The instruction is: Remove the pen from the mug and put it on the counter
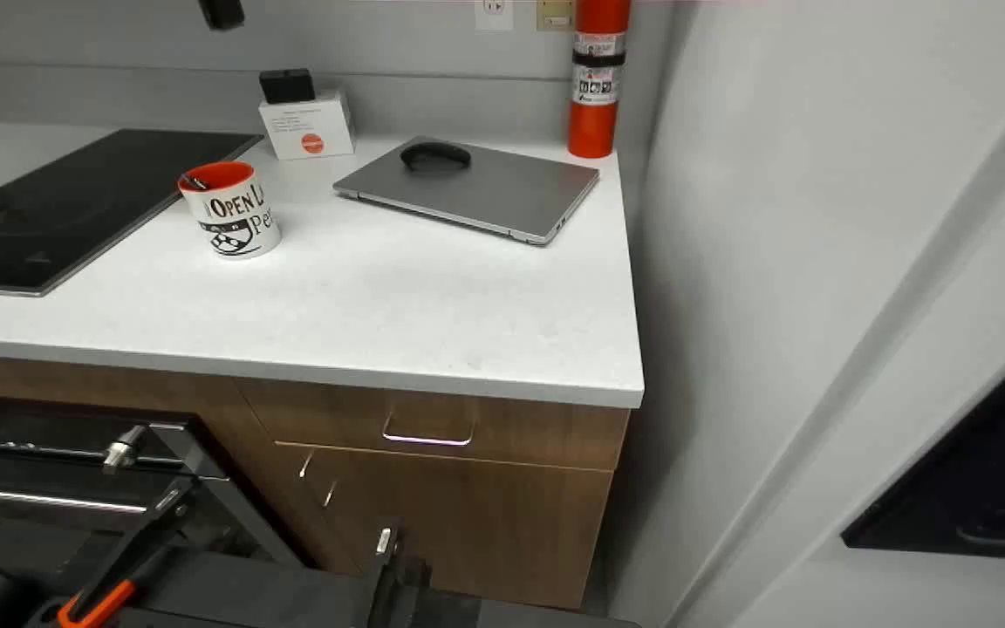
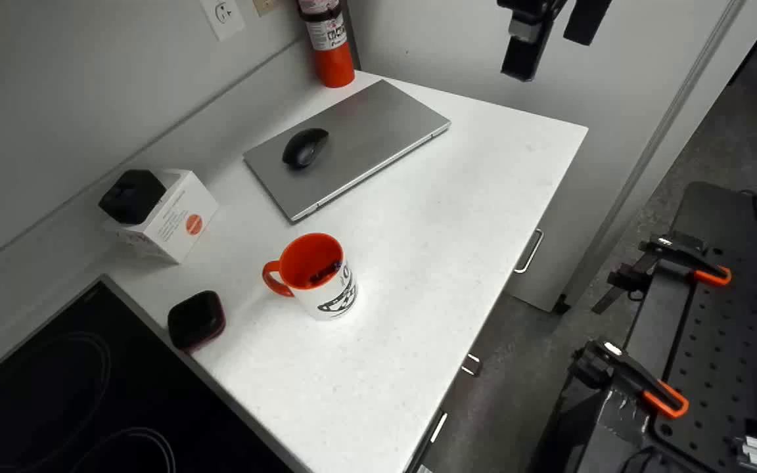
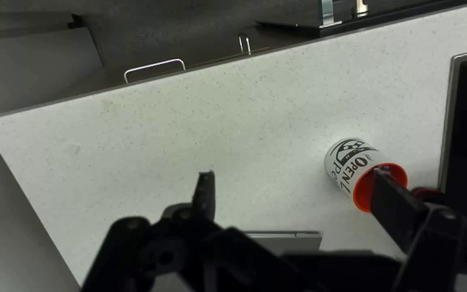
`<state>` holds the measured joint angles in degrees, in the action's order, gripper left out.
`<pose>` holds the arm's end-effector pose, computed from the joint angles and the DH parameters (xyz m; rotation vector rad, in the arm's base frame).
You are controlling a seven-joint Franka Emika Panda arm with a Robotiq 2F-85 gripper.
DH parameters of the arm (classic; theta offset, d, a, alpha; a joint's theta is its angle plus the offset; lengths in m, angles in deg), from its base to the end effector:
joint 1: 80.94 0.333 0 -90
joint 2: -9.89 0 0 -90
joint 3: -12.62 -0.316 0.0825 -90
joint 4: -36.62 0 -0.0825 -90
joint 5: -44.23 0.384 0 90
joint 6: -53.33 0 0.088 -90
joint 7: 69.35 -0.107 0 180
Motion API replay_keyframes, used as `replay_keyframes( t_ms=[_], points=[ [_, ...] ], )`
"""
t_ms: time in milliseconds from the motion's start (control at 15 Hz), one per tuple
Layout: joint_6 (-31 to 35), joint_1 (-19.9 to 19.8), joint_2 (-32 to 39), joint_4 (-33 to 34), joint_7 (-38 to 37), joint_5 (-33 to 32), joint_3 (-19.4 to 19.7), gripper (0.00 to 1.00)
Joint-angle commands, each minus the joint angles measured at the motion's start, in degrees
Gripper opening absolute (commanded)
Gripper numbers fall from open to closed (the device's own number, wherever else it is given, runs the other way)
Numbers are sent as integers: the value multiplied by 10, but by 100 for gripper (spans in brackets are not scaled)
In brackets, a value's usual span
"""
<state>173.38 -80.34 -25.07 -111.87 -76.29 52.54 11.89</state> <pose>0.3711 0.0157 0.4657 -2.9972 0.2484 -0.1580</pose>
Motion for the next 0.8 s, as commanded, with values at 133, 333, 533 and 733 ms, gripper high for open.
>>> replay_keyframes(
  t_ms=[133, 333, 533, 733],
  points=[
    [-2, -2, 1, 1, 1, 1, -2, 100],
    [-2, -2, 1, 1, 1, 1, -2, 100],
    [24, 2, 40, 18, -2, 9, -4, 100],
    [78, 15, 116, 38, -14, 10, -29, 100]
  ],
)
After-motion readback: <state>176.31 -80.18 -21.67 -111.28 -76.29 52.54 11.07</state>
